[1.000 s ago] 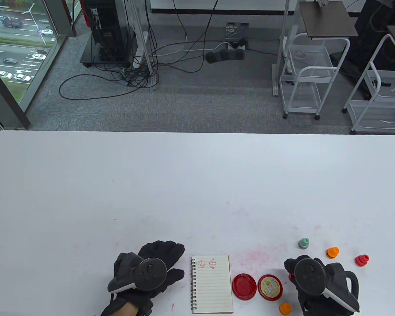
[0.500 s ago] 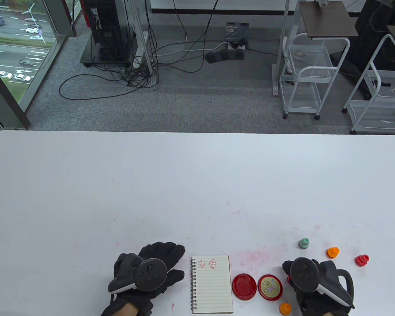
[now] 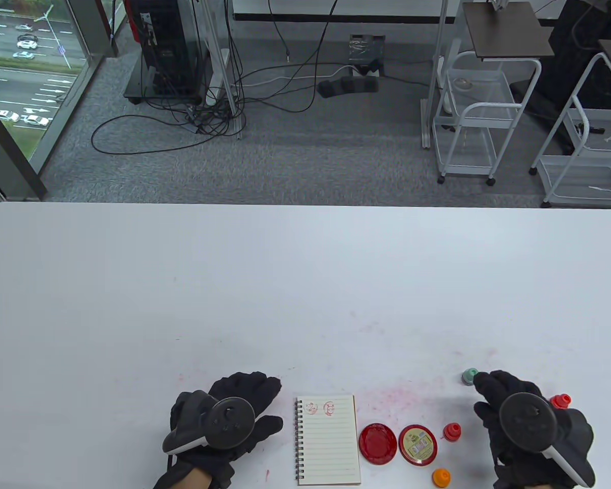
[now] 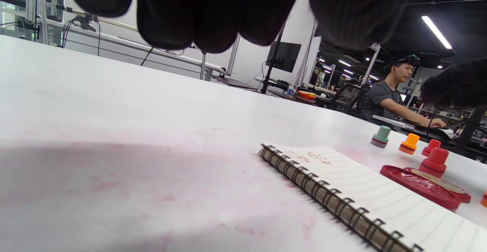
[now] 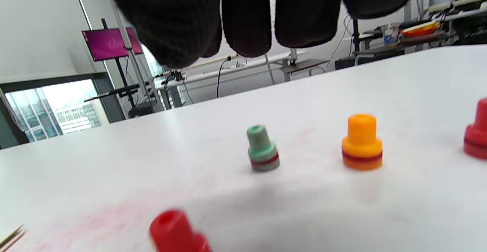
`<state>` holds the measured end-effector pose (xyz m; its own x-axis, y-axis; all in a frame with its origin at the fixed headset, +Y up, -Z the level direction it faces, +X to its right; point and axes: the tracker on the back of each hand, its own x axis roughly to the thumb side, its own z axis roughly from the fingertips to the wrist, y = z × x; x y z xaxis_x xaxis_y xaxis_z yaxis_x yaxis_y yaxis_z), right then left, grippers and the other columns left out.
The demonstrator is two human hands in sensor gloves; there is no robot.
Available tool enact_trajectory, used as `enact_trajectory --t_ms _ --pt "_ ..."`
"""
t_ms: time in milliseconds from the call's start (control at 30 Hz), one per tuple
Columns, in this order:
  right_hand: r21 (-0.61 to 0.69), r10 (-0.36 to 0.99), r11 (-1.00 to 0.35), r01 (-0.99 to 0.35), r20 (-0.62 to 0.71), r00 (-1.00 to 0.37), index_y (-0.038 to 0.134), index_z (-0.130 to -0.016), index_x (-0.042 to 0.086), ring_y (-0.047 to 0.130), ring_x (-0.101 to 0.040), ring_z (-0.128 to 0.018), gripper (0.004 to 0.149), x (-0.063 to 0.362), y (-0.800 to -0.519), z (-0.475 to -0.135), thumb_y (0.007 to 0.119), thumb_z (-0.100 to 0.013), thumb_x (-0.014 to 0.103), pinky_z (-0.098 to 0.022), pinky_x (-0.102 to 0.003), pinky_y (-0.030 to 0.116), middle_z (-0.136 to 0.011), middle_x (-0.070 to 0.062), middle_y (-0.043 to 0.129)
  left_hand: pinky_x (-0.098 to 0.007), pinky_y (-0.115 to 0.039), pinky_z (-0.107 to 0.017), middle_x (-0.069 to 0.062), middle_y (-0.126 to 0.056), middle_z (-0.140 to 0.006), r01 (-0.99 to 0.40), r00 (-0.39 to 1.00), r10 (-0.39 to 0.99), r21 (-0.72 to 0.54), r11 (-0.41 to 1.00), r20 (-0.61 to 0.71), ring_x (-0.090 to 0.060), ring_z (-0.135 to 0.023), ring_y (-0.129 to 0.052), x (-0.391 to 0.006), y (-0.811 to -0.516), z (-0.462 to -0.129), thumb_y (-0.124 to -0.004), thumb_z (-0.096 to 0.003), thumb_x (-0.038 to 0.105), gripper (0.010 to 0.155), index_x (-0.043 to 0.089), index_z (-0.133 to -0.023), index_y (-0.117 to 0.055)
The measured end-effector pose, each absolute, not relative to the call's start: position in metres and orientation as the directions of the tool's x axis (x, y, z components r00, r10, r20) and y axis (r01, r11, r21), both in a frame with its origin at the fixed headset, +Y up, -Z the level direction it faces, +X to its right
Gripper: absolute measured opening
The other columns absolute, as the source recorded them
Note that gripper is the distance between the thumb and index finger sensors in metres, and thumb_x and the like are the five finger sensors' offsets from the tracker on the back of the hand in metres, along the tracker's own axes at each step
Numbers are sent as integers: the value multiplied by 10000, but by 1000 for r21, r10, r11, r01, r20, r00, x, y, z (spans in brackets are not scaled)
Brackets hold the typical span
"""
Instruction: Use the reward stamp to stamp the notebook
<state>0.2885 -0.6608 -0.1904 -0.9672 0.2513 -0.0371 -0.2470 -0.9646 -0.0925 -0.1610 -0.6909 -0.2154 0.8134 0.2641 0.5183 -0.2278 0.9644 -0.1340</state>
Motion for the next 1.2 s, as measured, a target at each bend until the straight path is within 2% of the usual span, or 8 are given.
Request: enact_trajectory --t_ms 167,333,467,733,800,900,1200 --pt "-33 149 -989 -147 -66 -987 716 -988 230 704 -524 -924 556 299 -657 -212 845 -452 305 -654 -732 596 -1064 -122 723 -634 -657 -702 -172 -710 -1110 -238 819 263 -116 964 510 -430 -964 -765 -165 -686 -215 -725 -473 589 752 173 -1098 -682" --pt "77 51 -996 -54 -44 -998 690 -1003 247 691 -528 -935 578 288 -677 -240 844 -449 310 -658 -730 593 -1069 -113 719 -636 -655 -703 -164 -706 -1117 -224 834 251 -115 968 491 -437 -967 -761 -167 -686 -216 -711 -476 602 758 177 -1103 -678" --pt "168 -25 -986 19 -32 -999 658 -1015 266 707 -501 -921 602 277 -699 -259 841 -444 320 -654 -680 630 -1070 -107 713 -639 -652 -704 -175 -694 -1125 -235 837 271 -134 963 475 -445 -970 -755 -170 -687 -217 -700 -481 607 763 175 -1110 -670" --pt "229 -100 -969 97 0 -995 657 -1011 282 735 -479 -910 603 264 -722 -278 845 -438 314 -655 -674 637 -1069 -82 723 -637 -653 -704 -175 -691 -1127 -228 842 266 -137 964 470 -443 -971 -754 -171 -687 -217 -693 -483 607 759 179 -1109 -672" --pt "230 -123 -966 120 0 -992 689 -990 273 767 -452 -885 577 263 -726 -281 848 -436 301 -650 -660 652 -1013 -73 784 -636 -654 -703 -178 -690 -1127 -225 844 265 -139 964 466 -444 -970 -755 -171 -687 -217 -693 -482 606 760 175 -1108 -674" --pt "157 -170 -973 169 10 -985 783 -906 262 848 -390 -813 489 260 -726 -281 856 -423 271 -628 -616 707 -908 -54 876 -634 -656 -703 -179 -691 -1126 -226 846 267 -143 963 461 -444 -968 -756 -171 -687 -217 -691 -485 604 756 176 -1107 -674" --pt "42 -63 -997 65 50 -997 802 -883 262 878 -379 -783 465 254 -688 -262 855 -422 283 -610 -597 737 -900 -55 883 -630 -660 -701 -180 -694 -1123 -239 846 284 -156 958 452 -440 -965 -762 -172 -688 -218 -685 -488 599 747 175 -1104 -679"
